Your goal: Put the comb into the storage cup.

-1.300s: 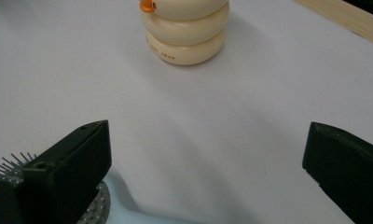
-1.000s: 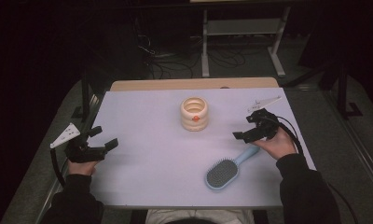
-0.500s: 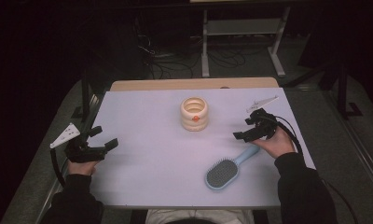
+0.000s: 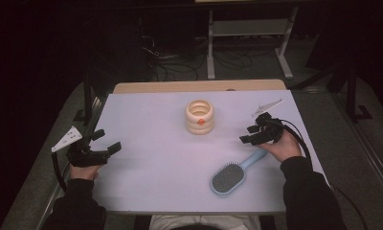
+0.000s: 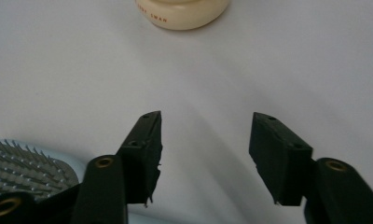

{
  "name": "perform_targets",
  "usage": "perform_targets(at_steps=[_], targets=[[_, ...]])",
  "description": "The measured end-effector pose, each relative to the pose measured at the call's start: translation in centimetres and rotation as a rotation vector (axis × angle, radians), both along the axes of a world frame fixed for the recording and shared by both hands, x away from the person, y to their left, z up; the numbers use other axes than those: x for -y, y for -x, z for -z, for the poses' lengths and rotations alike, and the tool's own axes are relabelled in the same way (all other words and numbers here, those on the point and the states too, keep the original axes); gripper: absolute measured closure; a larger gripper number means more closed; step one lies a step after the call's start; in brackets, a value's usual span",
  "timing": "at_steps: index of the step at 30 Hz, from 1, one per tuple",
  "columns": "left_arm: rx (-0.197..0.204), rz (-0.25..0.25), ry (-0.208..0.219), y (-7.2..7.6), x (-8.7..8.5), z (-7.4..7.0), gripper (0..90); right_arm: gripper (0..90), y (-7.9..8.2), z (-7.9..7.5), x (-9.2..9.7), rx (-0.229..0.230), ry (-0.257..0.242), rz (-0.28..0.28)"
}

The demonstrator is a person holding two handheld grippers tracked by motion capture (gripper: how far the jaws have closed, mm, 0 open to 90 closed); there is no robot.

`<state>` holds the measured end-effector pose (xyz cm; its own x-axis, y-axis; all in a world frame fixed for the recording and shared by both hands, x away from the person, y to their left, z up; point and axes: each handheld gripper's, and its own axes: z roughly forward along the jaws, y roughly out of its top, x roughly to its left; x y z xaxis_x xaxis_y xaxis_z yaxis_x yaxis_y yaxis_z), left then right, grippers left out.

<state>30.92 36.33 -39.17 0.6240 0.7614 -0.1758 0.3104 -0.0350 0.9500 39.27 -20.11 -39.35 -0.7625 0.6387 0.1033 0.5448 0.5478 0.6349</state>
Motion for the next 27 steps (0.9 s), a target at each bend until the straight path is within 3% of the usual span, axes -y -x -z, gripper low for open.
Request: perform_targets(at_steps=[2,6,10,19,27], targets=[[0.000,0.001,0.000,0.0,0.0,0.0,0.0,51.3,0.0,0.1,-0.1,-0.002,0.012,-0.006],[-0.002,0.003,-0.004,-0.1,0.1,0.0,0.0,71.0,-0.2,0.4,-0.2,-0.005,0.029,0.031],[-0.002,0.003,-0.004,-0.1,0.1,0.0,0.0,88.2,-0.2,0.6,-0.2,-0.014,0.073,0.022],[-0.002,0.003,-0.005,-0.1,0.1,0.1,0.0,88.5,0.0,1.2,0.1,-0.034,0.079,0.006],[-0.005,0.006,-0.009,-0.1,0.1,0.1,0.0,88.5,0.1,2.0,0.4,-0.064,0.119,0.002]])
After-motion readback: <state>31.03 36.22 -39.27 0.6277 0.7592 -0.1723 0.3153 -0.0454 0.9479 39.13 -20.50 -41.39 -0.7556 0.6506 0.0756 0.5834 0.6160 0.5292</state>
